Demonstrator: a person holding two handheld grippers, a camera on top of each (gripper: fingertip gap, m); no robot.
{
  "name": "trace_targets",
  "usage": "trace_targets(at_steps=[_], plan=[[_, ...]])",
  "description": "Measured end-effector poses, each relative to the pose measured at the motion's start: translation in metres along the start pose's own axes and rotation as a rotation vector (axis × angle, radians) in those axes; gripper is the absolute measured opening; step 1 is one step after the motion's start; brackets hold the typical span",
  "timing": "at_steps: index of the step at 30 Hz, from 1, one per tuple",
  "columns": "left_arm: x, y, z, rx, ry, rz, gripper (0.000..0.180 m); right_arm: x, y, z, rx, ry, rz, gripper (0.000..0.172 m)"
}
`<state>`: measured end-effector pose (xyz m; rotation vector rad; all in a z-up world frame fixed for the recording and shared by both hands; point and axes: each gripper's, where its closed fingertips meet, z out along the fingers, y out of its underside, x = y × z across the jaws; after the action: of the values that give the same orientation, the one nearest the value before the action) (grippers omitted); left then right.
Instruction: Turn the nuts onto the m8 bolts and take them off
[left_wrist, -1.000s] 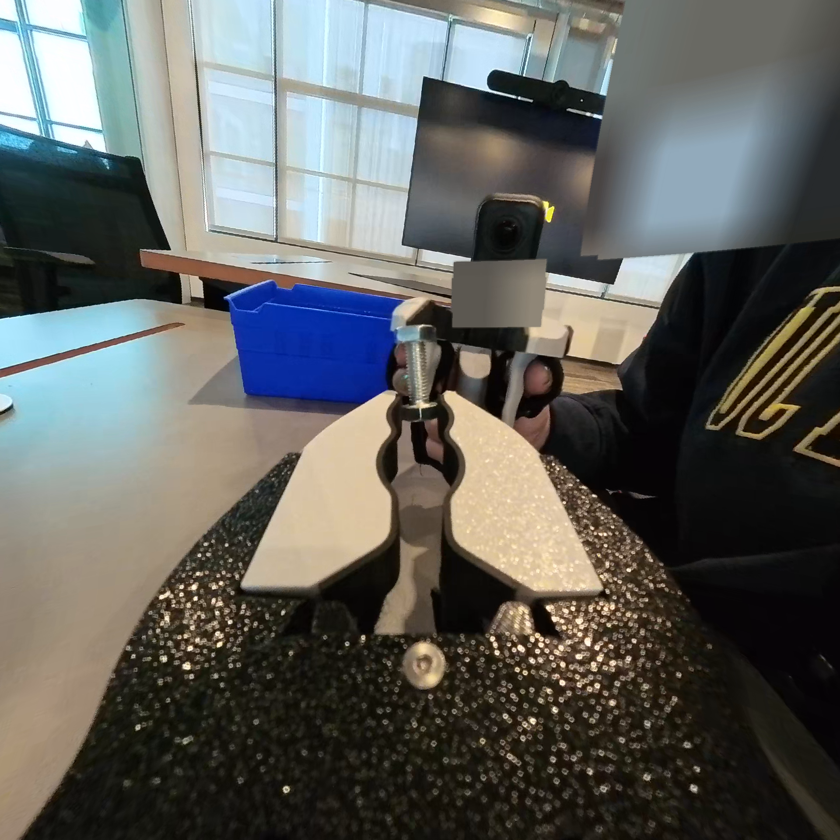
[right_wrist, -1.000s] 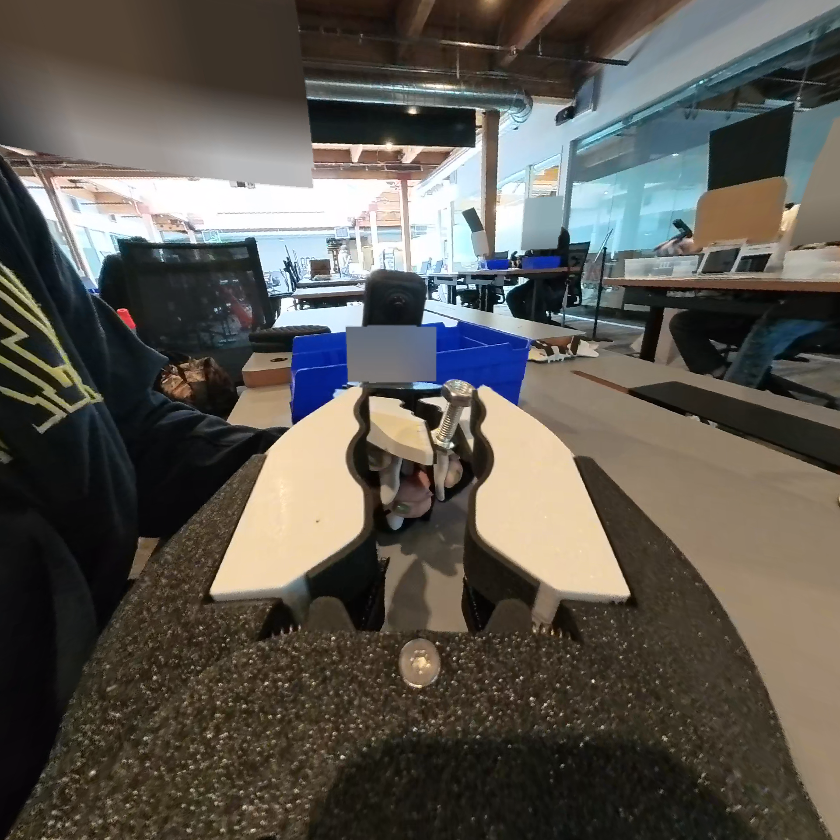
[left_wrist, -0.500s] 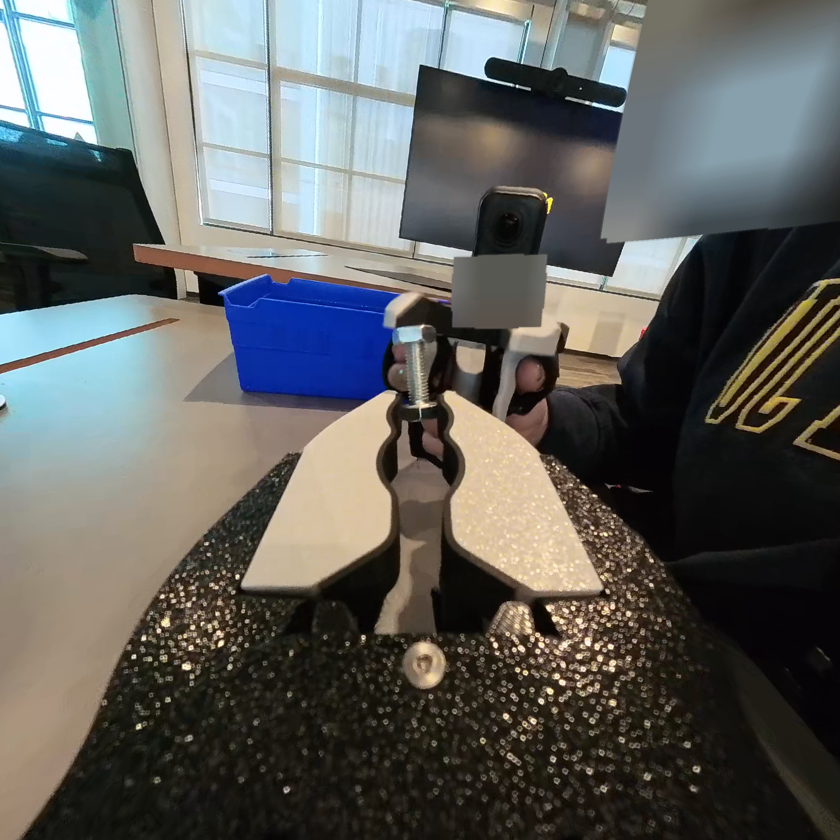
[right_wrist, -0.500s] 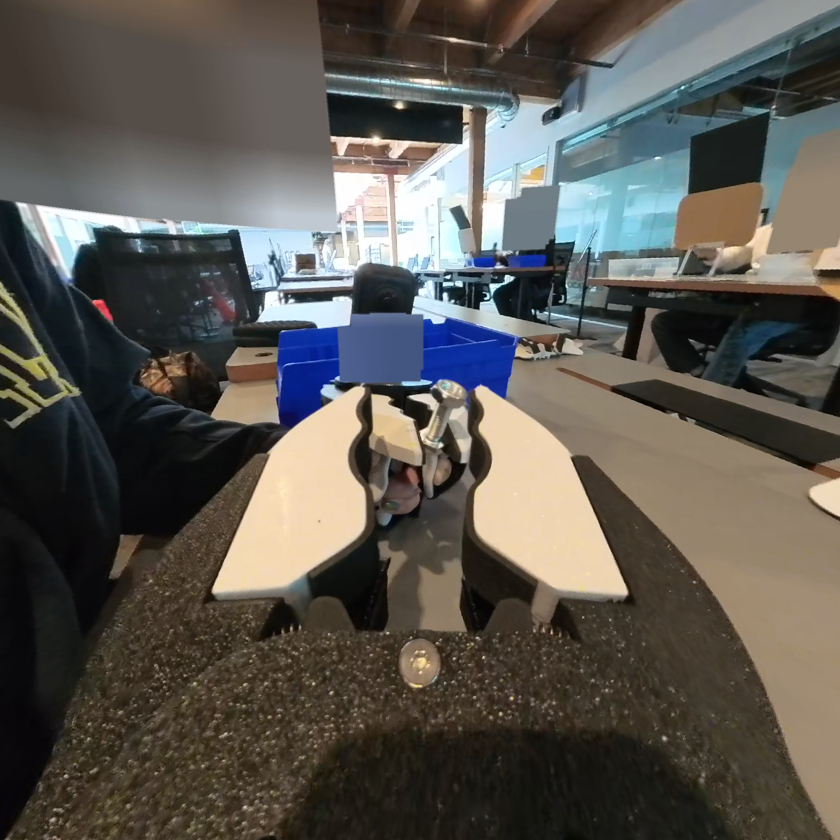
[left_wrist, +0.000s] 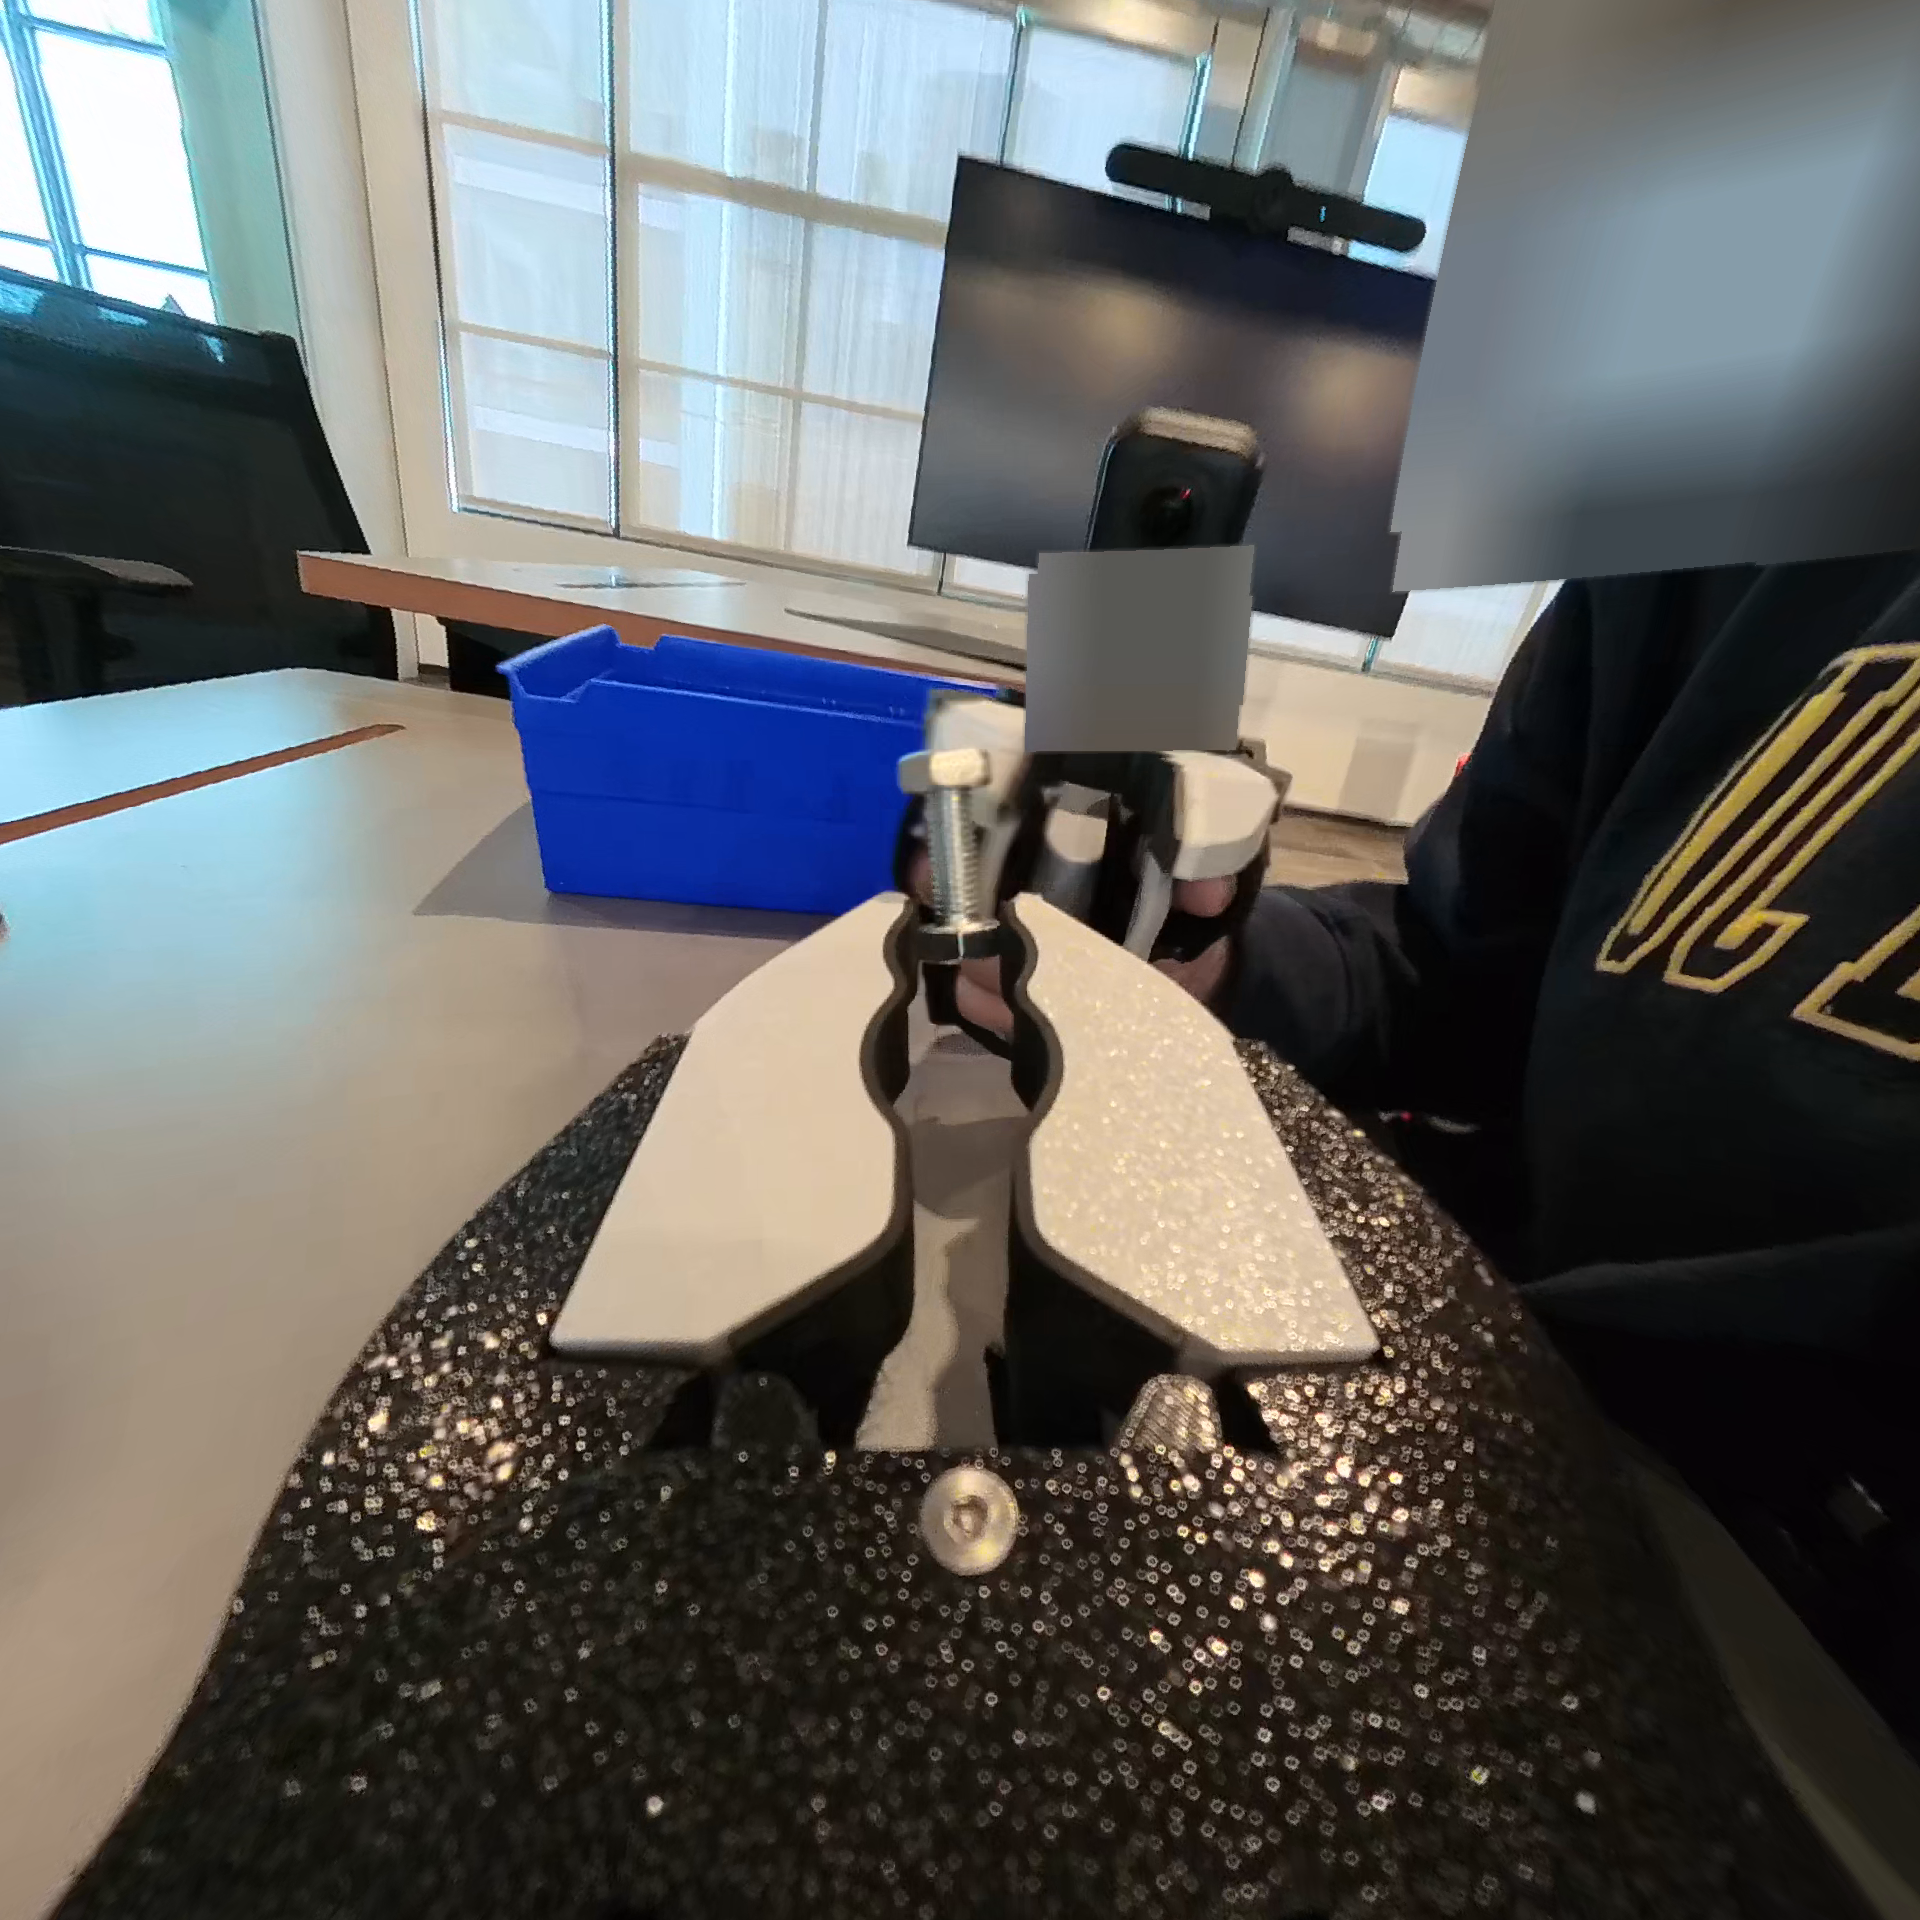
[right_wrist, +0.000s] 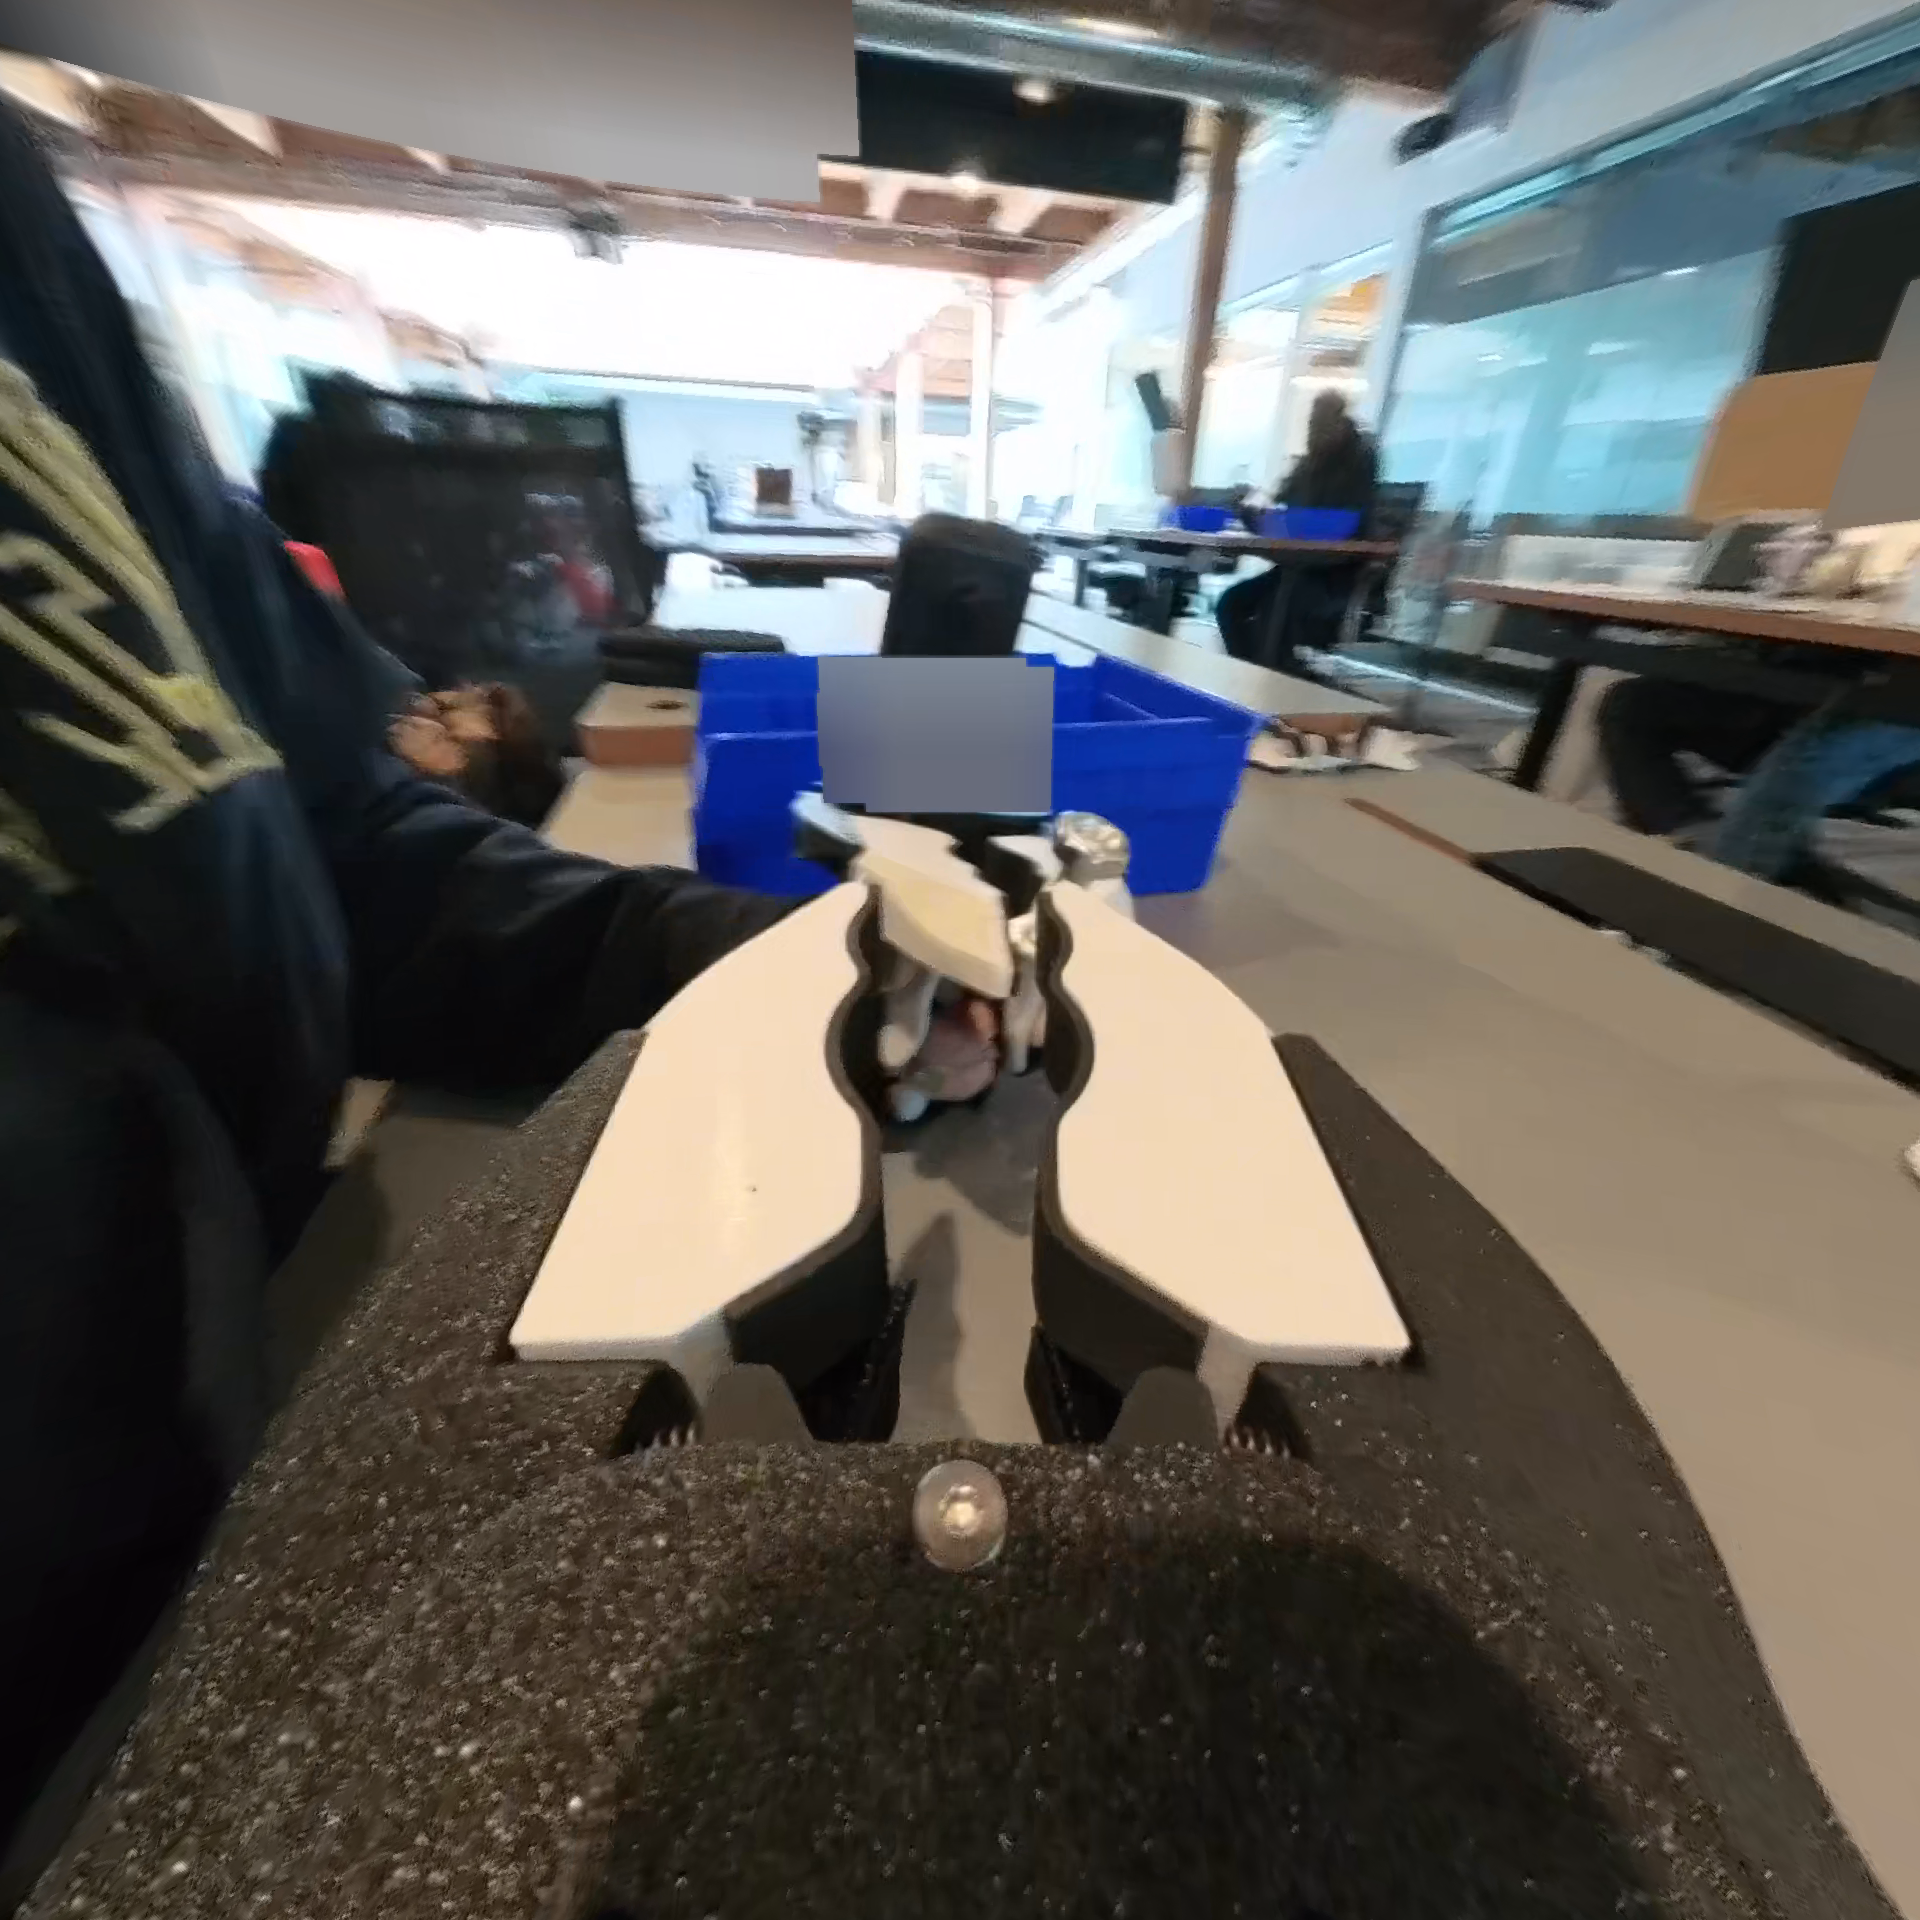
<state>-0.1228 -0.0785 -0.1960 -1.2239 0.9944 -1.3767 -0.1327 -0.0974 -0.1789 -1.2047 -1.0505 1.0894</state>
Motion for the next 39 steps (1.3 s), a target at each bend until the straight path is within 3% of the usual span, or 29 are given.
trace_targets(at_steps=[6,8,10,12,16,20,23,27,32,36,39], plan=[[0.003,0.004,0.003,-0.028,0.018,0.005,0.014,0.008,-0.009,0.005,0.076,0.064,0.032,0.054],[0.004,0.006,0.004,-0.043,0.021,0.012,0.014,0.004,-0.005,0.011,0.055,0.046,0.022,0.055],[0.004,0.004,0.003,-0.034,0.023,0.009,0.014,0.002,0.0,0.008,0.014,0.028,0.01,0.052],[0.002,0.001,0.001,-0.011,0.018,-0.003,0.014,0.001,-0.005,-0.006,0.05,-0.03,0.025,0.027],[0.005,0.003,0.002,-0.026,0.046,-0.008,0.014,0.011,-0.007,-0.008,0.083,0.048,0.05,0.05],[0.014,0.012,0.008,-0.089,0.09,0.01,0.014,0.005,-0.006,0.014,0.063,-0.007,0.067,0.064],[0.015,0.012,0.008,-0.092,0.095,0.011,0.014,-0.007,0.002,0.019,0.013,-0.082,0.044,0.054],[0.012,0.005,0.003,-0.036,0.091,-0.015,0.013,-0.001,0.001,-0.012,0.029,-0.104,0.07,0.033],[0.014,0.009,0.005,-0.066,0.106,-0.012,0.014,0.005,-0.005,0.004,0.077,-0.039,0.069,0.06],[0.016,0.012,0.007,-0.09,0.109,0.0,0.013,-0.011,-0.001,0.023,0.046,-0.114,0.07,0.061],[0.016,0.007,0.005,-0.056,0.112,-0.004,0.013,-0.009,0.005,0.005,0.001,-0.126,0.061,0.05]])
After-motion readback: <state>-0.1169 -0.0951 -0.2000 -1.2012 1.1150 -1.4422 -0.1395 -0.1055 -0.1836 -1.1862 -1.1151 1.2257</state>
